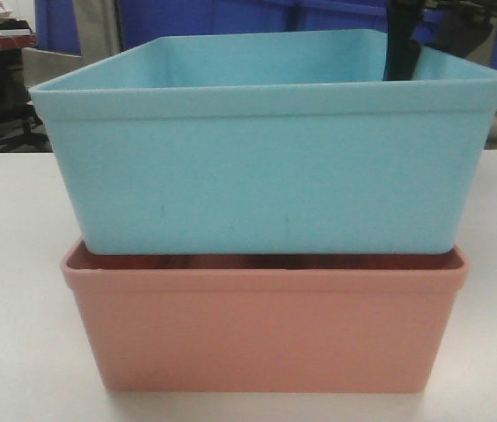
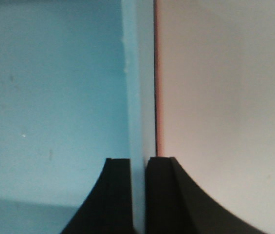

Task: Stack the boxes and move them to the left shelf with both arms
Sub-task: 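Lower the blue bin into the pink bin and open the right gripper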

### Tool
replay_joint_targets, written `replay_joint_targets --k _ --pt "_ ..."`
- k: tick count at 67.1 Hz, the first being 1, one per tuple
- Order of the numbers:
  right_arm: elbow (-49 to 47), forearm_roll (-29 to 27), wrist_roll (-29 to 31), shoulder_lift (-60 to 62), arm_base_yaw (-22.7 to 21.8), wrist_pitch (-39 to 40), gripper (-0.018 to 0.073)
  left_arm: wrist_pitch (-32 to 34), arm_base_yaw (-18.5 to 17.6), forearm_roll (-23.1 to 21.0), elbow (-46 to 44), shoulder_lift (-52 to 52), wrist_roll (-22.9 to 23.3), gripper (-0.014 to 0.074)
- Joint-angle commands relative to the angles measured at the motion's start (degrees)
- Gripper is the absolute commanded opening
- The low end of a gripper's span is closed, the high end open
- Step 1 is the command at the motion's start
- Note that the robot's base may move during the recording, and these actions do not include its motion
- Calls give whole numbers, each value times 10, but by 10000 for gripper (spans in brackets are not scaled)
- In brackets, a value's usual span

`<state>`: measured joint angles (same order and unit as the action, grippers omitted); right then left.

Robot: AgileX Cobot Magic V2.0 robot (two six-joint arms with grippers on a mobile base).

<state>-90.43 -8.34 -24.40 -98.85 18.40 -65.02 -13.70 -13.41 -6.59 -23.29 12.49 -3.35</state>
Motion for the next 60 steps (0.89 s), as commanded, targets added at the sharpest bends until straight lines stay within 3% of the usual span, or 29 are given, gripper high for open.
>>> replay_joint_targets --k 1,60 --pt "-16 -19 -5 32 -1 36 55 48 1 -1 -15 6 -1 456" --pt "-16 -20 4 -20 10 26 55 48 1 -1 -15 6 -1 456"
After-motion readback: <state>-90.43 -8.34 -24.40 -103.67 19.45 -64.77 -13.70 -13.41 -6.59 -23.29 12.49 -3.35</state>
